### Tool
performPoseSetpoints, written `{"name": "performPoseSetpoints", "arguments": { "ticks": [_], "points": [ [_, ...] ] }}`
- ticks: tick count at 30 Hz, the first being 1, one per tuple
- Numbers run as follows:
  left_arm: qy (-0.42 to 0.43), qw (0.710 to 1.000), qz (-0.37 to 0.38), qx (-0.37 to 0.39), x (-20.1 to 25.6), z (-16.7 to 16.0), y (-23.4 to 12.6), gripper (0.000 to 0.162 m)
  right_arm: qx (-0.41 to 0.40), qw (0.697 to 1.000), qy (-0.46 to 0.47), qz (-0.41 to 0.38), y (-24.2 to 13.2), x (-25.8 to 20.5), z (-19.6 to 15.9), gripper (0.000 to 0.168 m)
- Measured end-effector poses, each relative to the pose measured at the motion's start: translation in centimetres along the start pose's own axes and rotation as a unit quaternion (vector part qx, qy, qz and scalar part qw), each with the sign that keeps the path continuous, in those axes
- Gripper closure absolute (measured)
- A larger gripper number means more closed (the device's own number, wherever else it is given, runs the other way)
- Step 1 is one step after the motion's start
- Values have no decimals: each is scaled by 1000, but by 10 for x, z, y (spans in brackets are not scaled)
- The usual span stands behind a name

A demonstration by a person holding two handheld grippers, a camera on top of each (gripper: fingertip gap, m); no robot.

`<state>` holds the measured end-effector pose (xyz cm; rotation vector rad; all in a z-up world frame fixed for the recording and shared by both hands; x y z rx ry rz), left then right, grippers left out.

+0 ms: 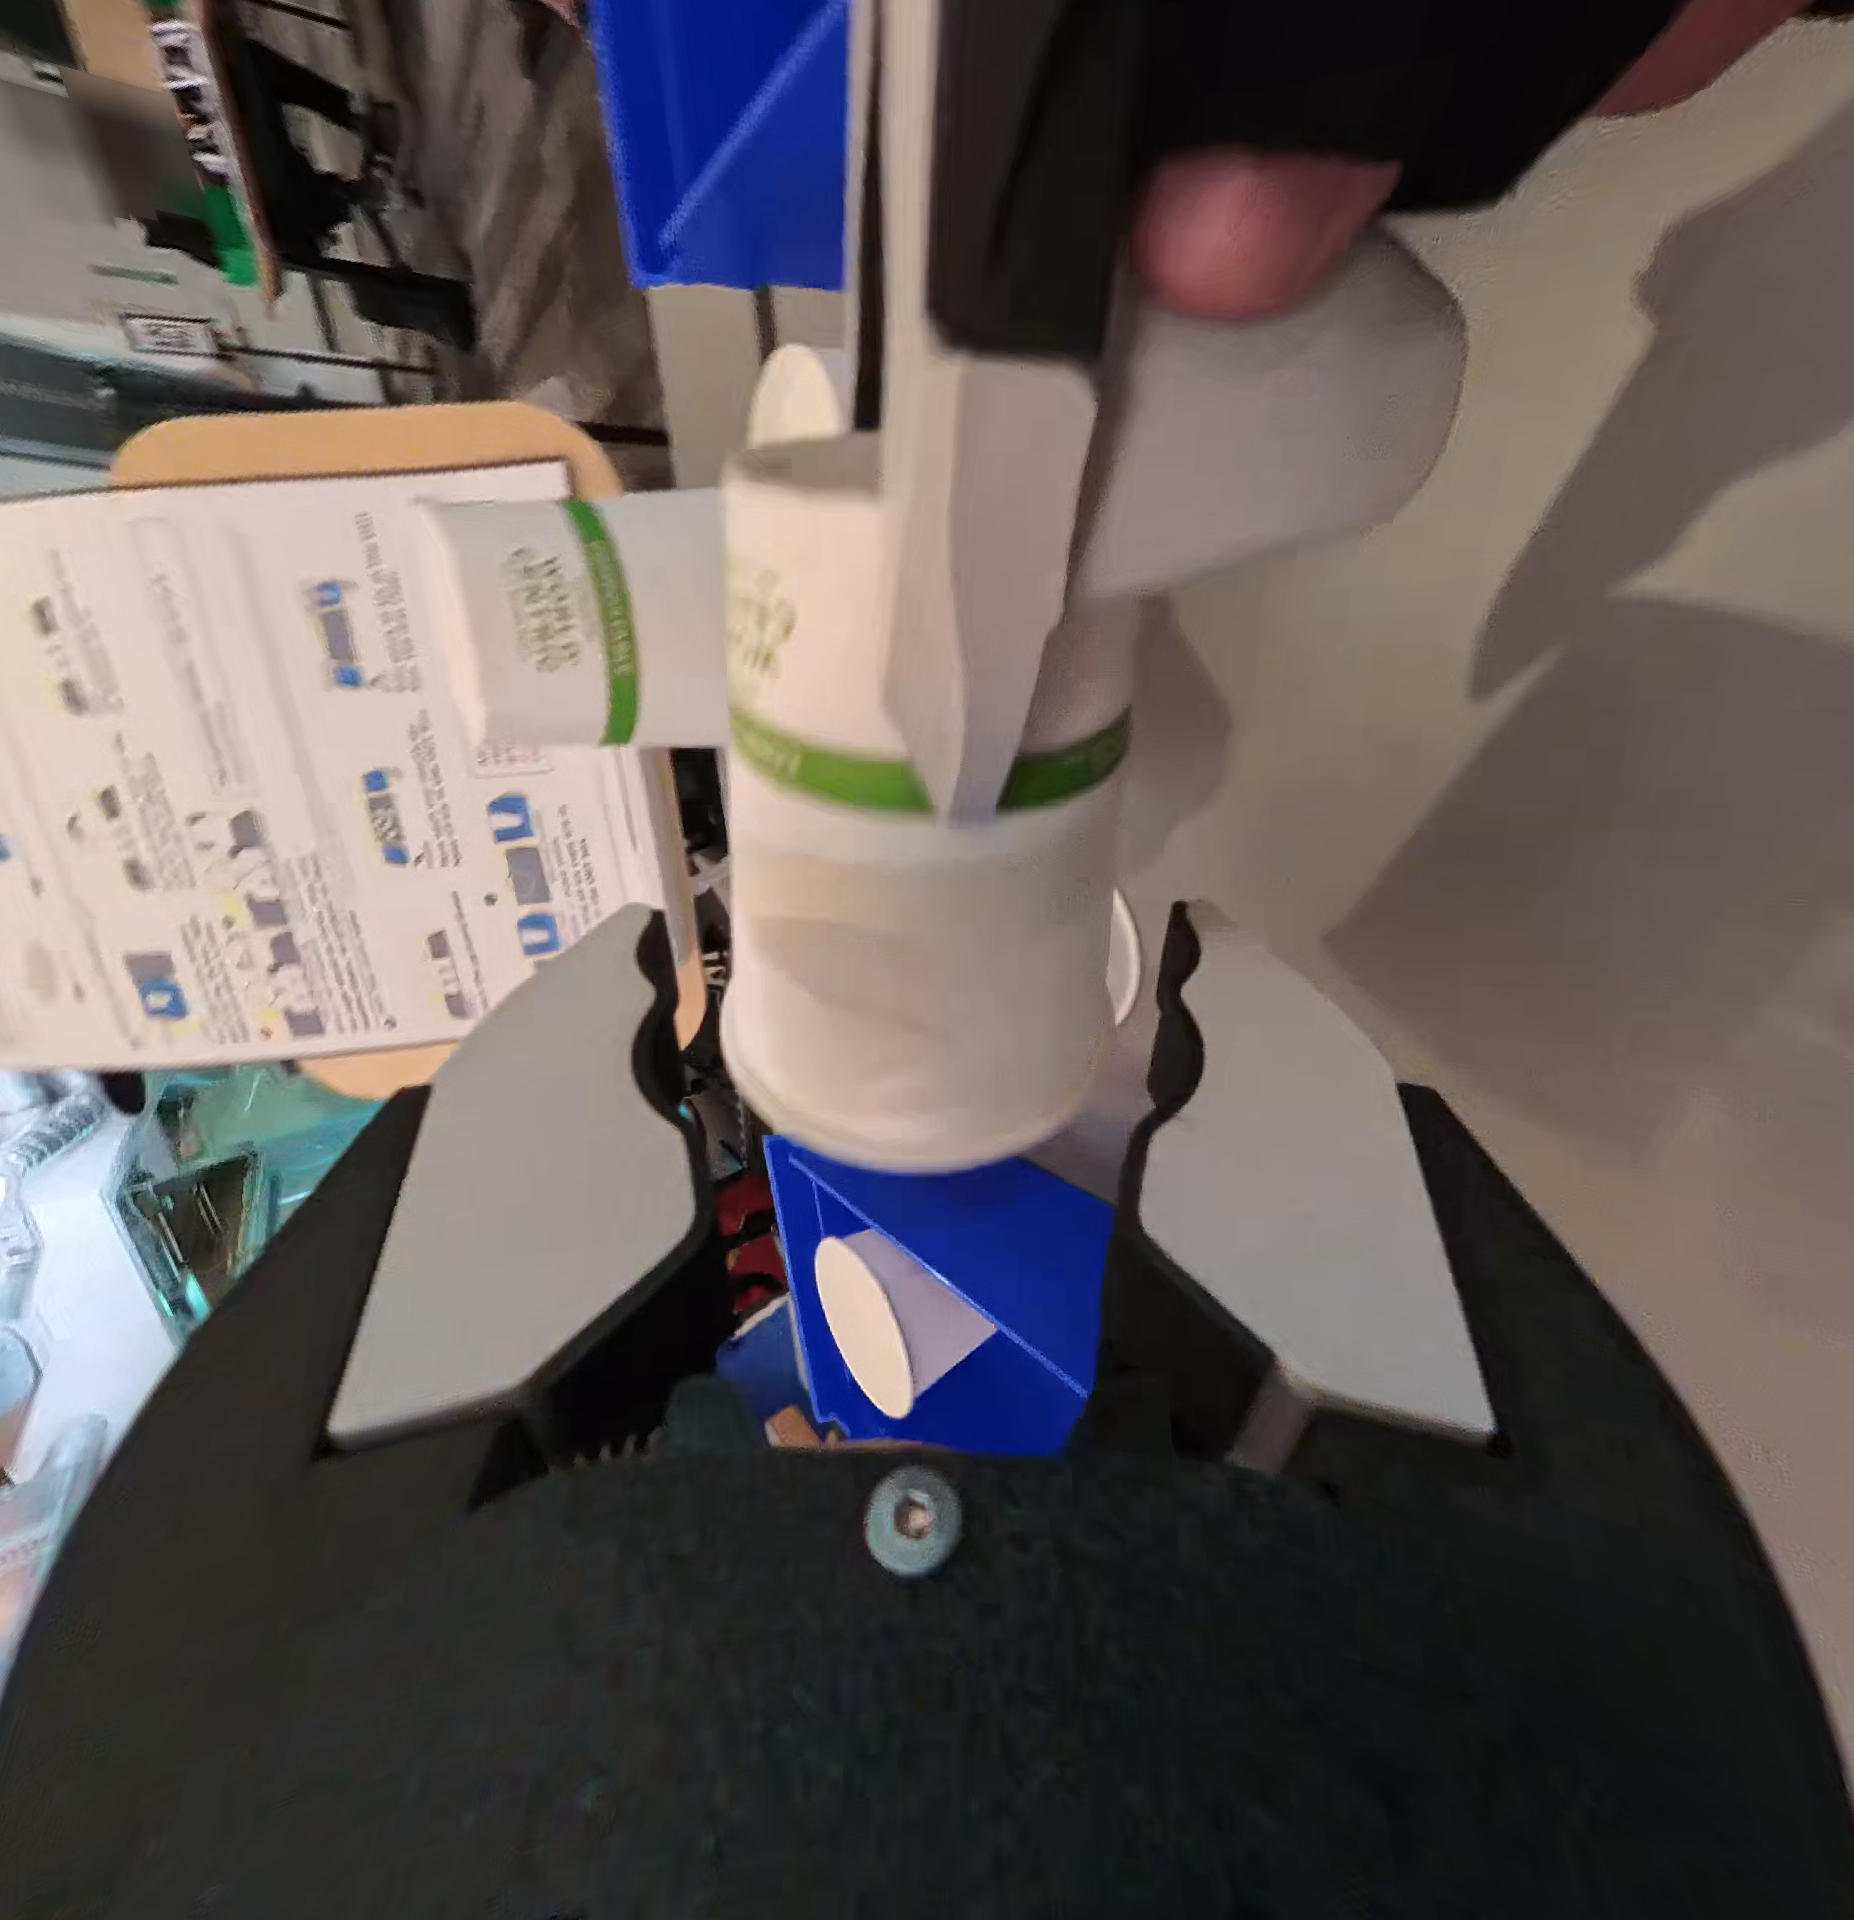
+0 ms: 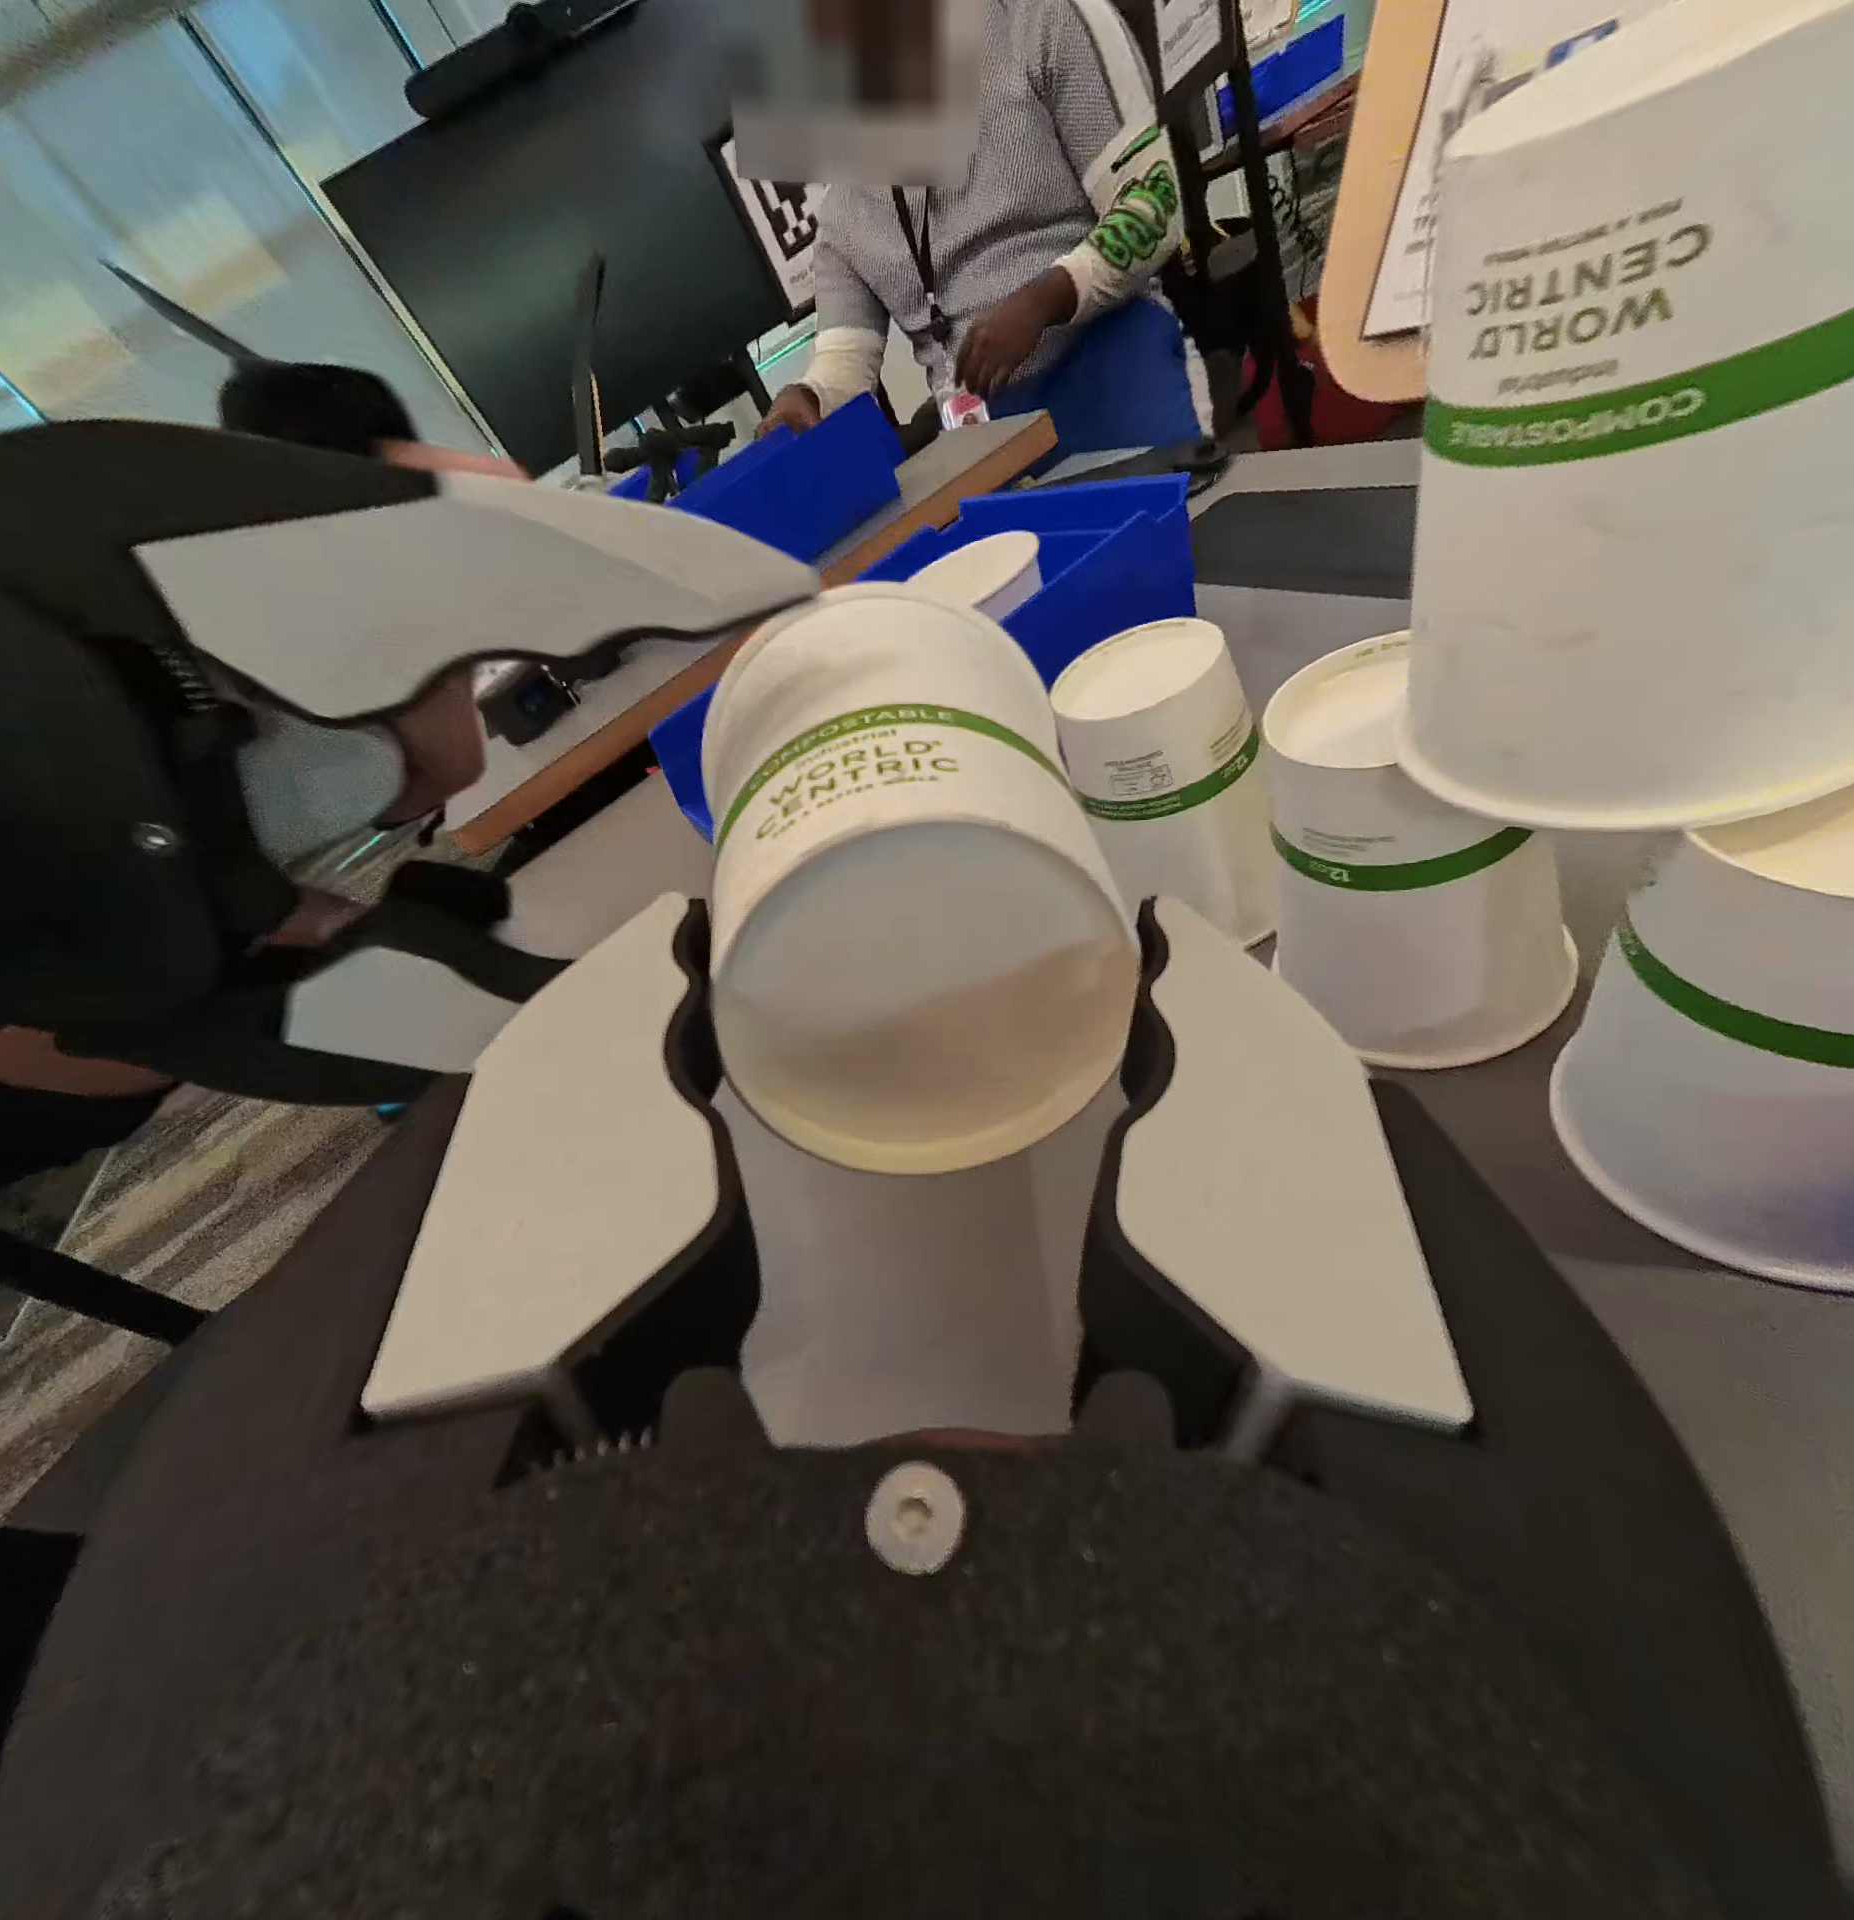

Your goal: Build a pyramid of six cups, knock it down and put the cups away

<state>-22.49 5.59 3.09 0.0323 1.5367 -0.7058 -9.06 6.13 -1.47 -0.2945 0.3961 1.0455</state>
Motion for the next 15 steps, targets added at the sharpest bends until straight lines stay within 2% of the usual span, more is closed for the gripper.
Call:
{"name": "performPoseSetpoints", "arguments": {
  "ticks": [3, 5, 11, 15],
  "points": [
    [33, 999, -5, -22, 2, 8, 22, 71, -9, 1000, -3, -2, 4, -2, -3, 92],
    [33, 999, -18, -35, 2, 12, 32, 62, -14, 1000, -7, -12, 2, 0, -4, 92],
    [43, 998, -25, -38, 16, 19, 43, 75, -13, 1000, 7, -6, 0, 3, -6, 92],
    [-21, 999, -38, -33, 15, 17, 44, 77, 3, 1000, -2, -4, -3, 3, -5, 93]
  ]
}}
Point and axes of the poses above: each gripper's, where its closed fingertips meet, y out along the fingers, z out of its top, x = y × z across the jaws, the point moved 9 cm from there along -y, back along the fingers, and after that the axes turned 12 degrees about z, right-handed, at the moved point
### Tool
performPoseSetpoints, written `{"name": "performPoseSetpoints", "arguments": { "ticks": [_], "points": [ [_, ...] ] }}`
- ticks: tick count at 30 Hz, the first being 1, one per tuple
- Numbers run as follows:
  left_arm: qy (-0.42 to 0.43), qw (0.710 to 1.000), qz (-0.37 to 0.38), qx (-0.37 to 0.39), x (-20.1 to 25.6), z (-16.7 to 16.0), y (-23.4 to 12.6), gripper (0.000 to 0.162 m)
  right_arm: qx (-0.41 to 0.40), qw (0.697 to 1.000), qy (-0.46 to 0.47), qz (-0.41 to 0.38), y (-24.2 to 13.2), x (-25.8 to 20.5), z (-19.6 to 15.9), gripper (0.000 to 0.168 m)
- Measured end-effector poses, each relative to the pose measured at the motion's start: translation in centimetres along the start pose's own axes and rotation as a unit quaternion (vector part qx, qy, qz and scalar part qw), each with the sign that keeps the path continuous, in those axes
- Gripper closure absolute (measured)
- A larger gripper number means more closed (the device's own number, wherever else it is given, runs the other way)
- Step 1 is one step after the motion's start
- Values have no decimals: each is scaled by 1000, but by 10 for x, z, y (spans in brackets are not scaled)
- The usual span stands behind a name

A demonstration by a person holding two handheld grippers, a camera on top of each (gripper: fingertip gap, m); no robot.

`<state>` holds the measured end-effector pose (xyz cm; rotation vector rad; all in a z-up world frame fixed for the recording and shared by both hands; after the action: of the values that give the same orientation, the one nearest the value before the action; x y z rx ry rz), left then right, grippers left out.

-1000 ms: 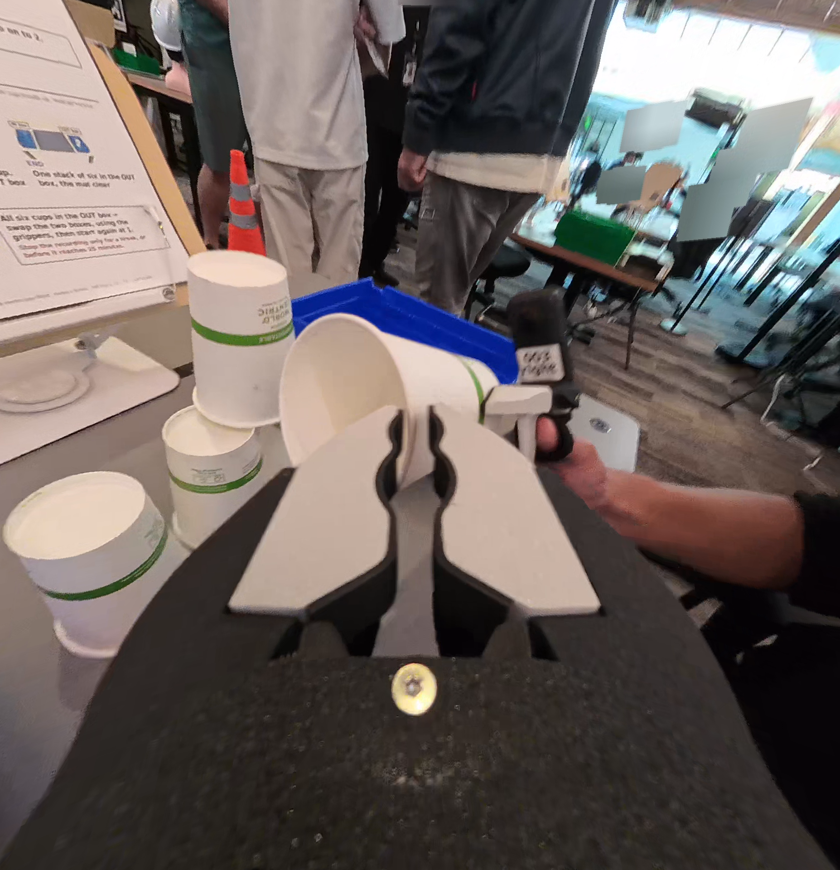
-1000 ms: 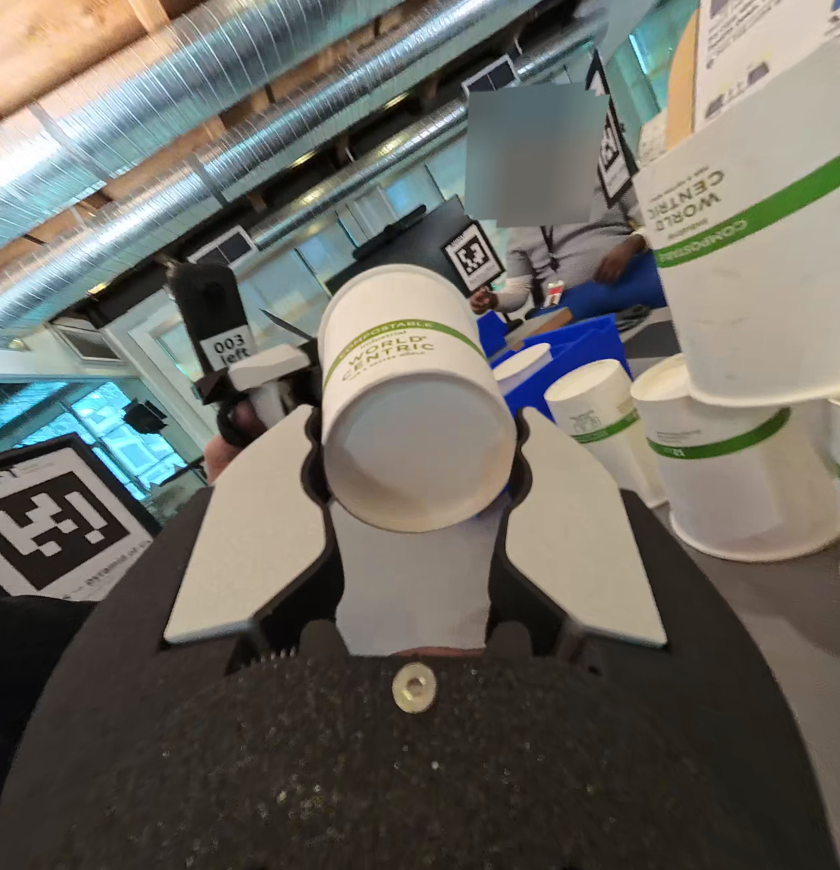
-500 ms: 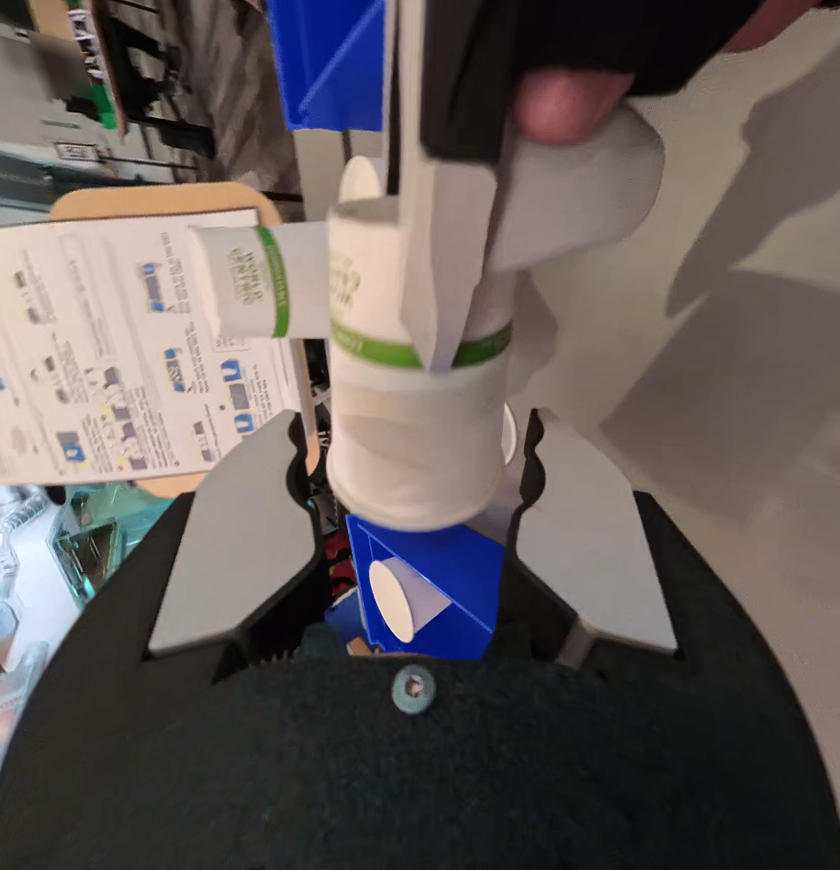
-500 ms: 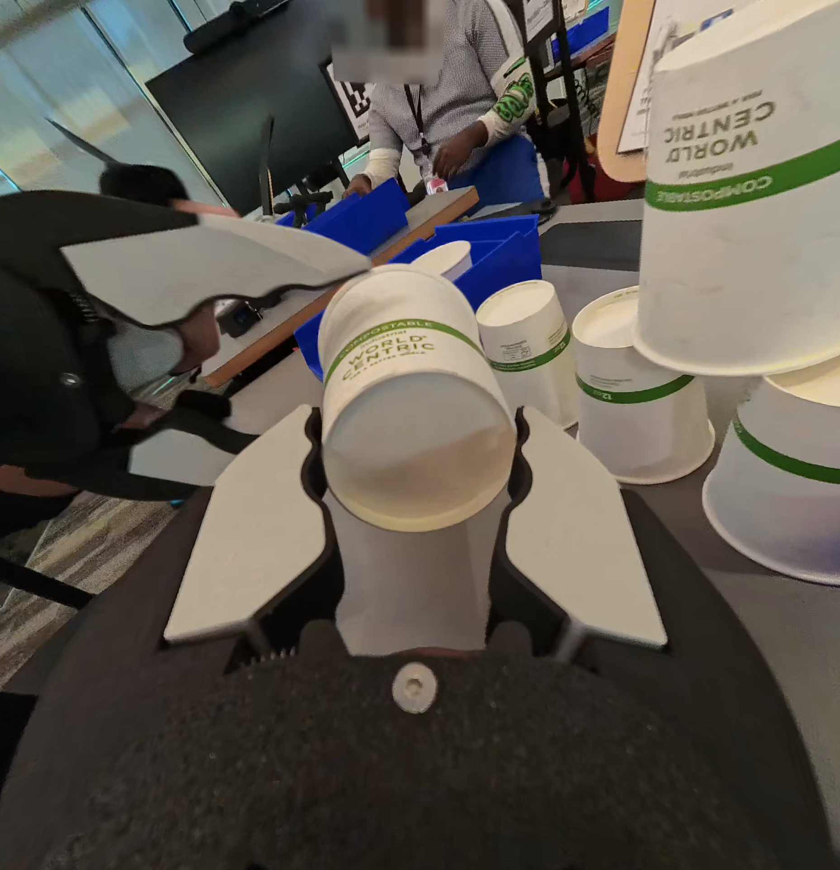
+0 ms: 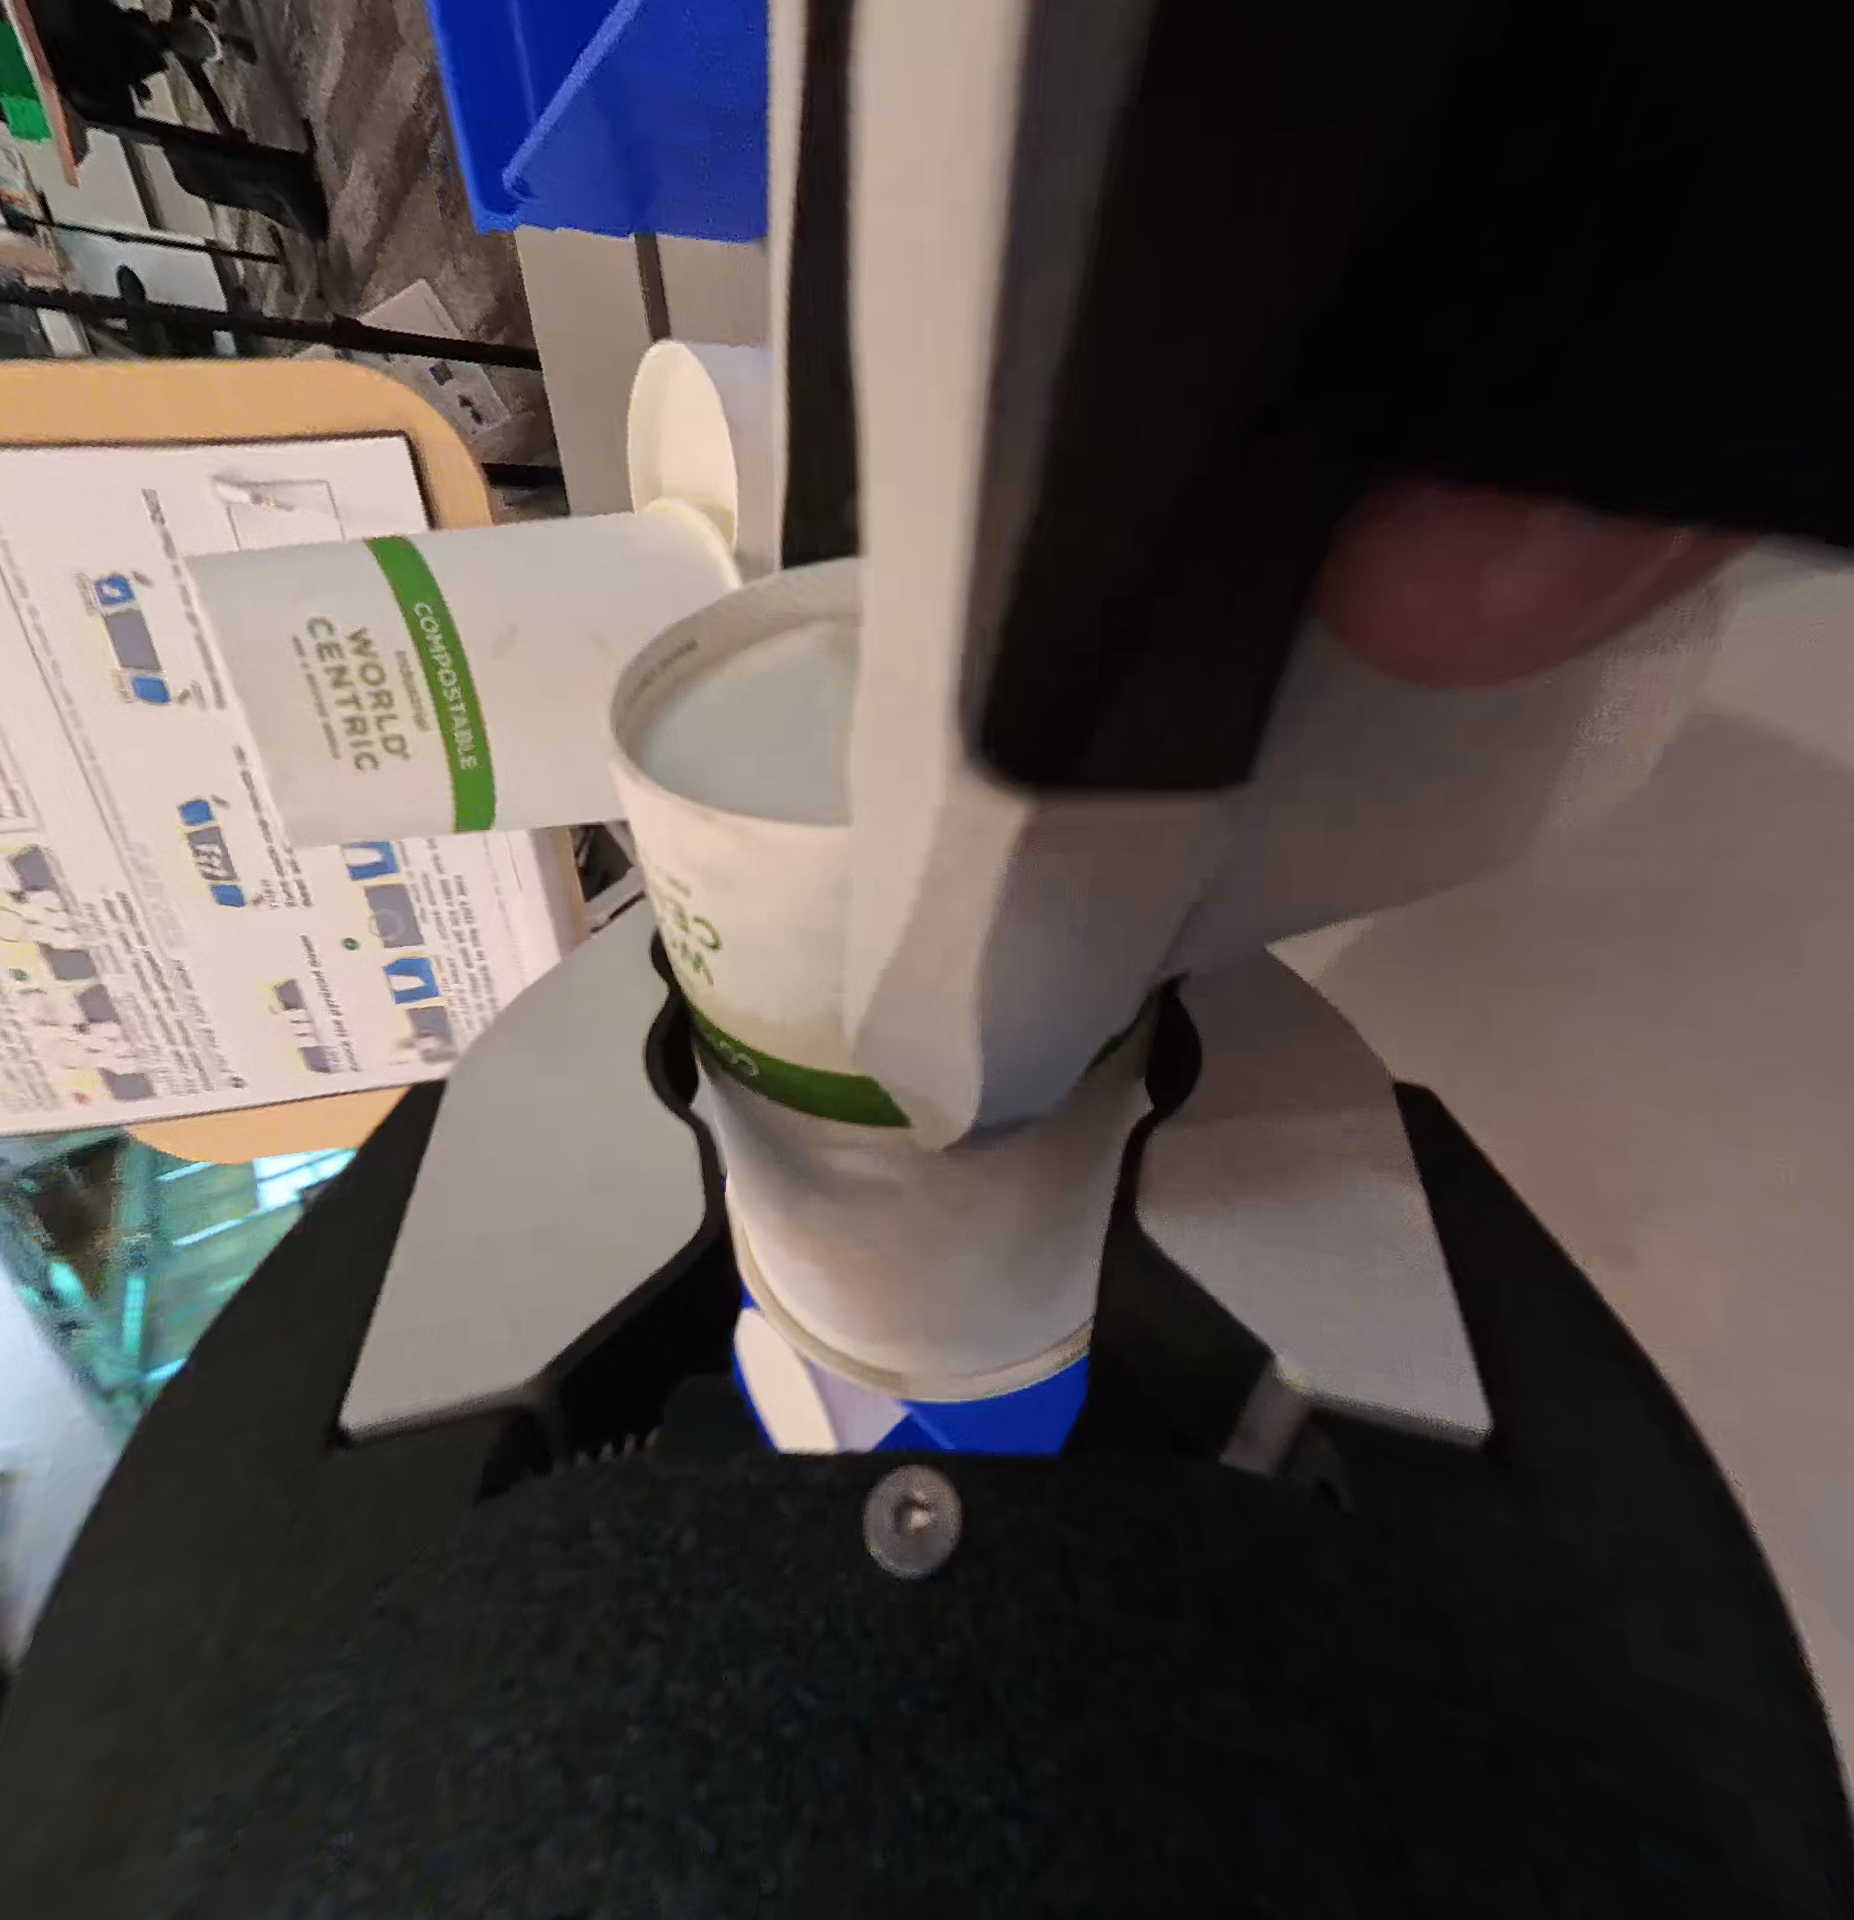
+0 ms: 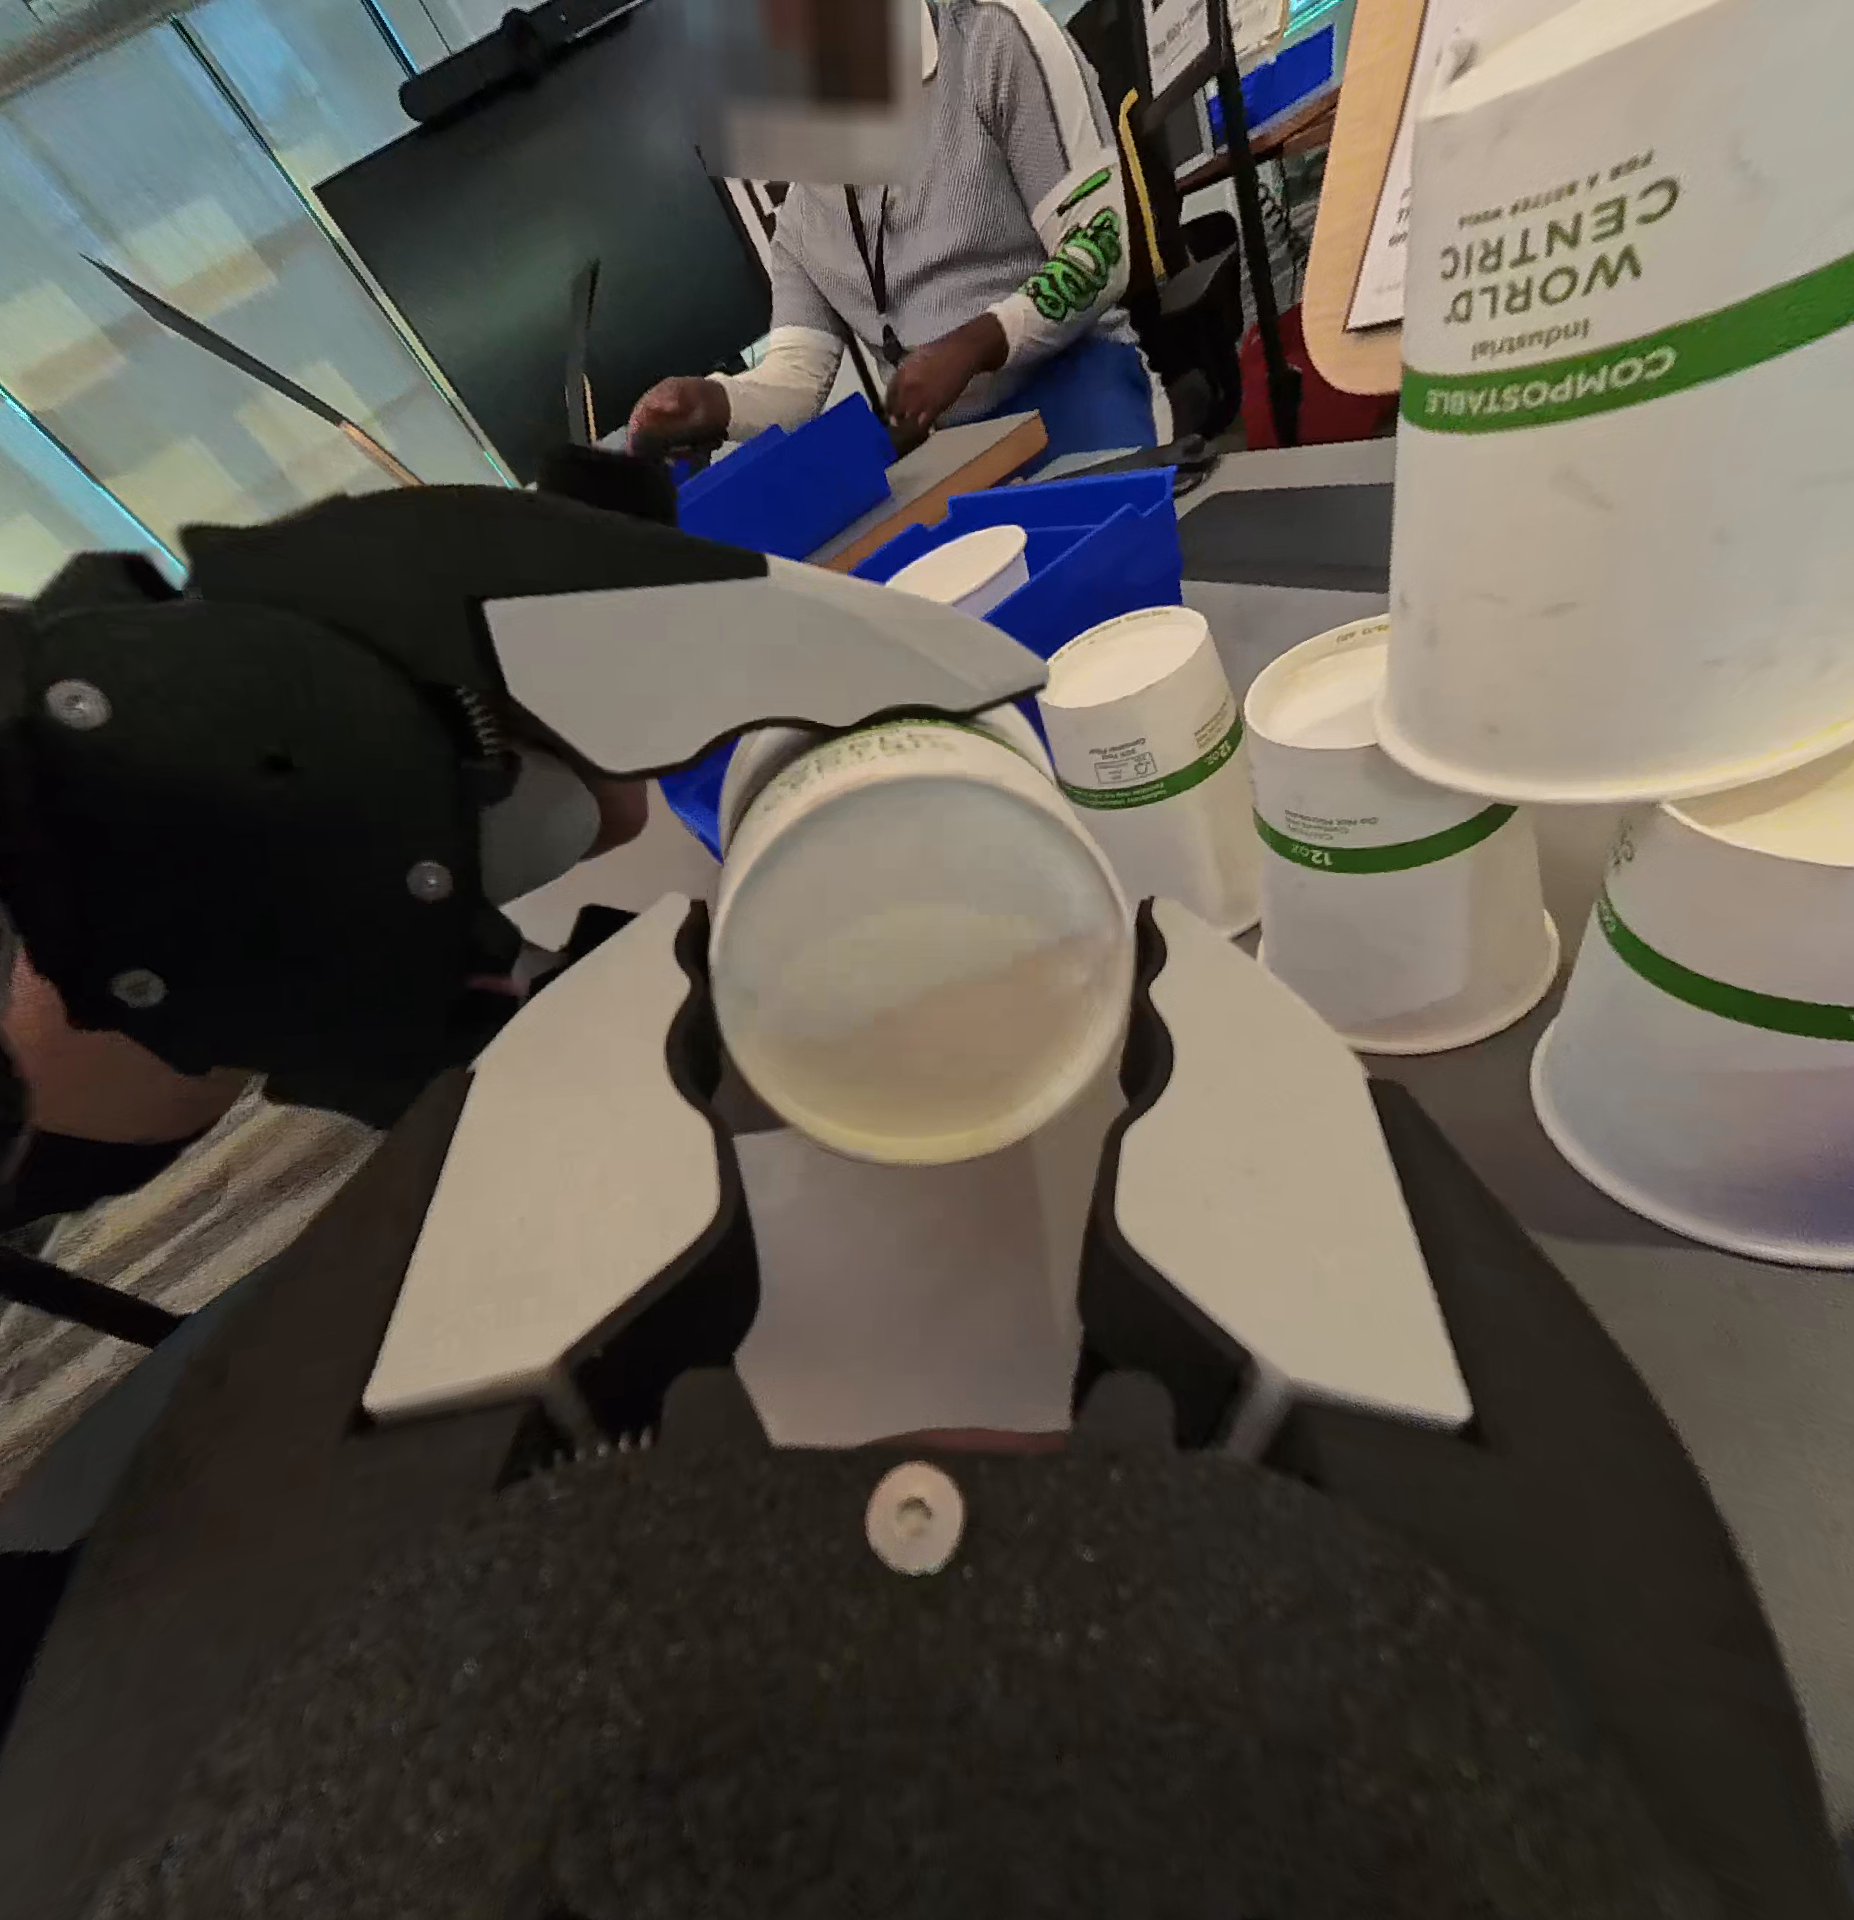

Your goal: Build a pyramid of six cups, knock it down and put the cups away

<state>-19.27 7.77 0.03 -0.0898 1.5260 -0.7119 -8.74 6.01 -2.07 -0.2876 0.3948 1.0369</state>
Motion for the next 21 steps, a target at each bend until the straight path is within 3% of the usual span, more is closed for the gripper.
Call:
{"name": "performPoseSetpoints", "arguments": {
  "ticks": [3, 5, 7, 10, 14, 16, 18, 21],
  "points": [
    [-89, 996, 25, 15, -7, -18, 3, 77, 27, 998, -37, -38, -17, -3, 5, 81],
    [-210, 976, 48, 42, -23, -37, 6, 77, 37, 995, -71, -61, -31, -7, 3, 80],
    [-338, 936, 76, 65, -44, -60, 10, 77, 45, 992, -93, -71, -40, -12, -6, 82],
    [-502, 851, 108, 108, -76, -87, 21, 77, 38, 992, -100, -63, -43, -16, -30, 85],
    [-625, 762, 128, 114, -91, -103, 53, 77, 13, 996, -73, -43, -36, -14, -57, 85],
    [-663, 731, 123, 107, -87, -103, 70, 76, 4, 996, -74, -39, -33, -15, -60, 86],
    [-671, 724, 129, 96, -83, -98, 83, 77, 2, 996, -80, -35, -33, -17, -60, 87],
    [-662, 736, 126, 59, -74, -90, 101, 76, 2, 996, -82, -32, -34, -17, -60, 89]
  ]
}}
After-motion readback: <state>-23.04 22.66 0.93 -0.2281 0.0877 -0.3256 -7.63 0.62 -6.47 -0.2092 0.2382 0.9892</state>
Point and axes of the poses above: each gripper's, where its closed fingertips meet, y out along the fingers, z out of its top, x = y × z across the jaws, the point moved 9 cm from there along -y, back along the fingers, and after that the axes turned 12 degrees about z, right-handed, at the moved point
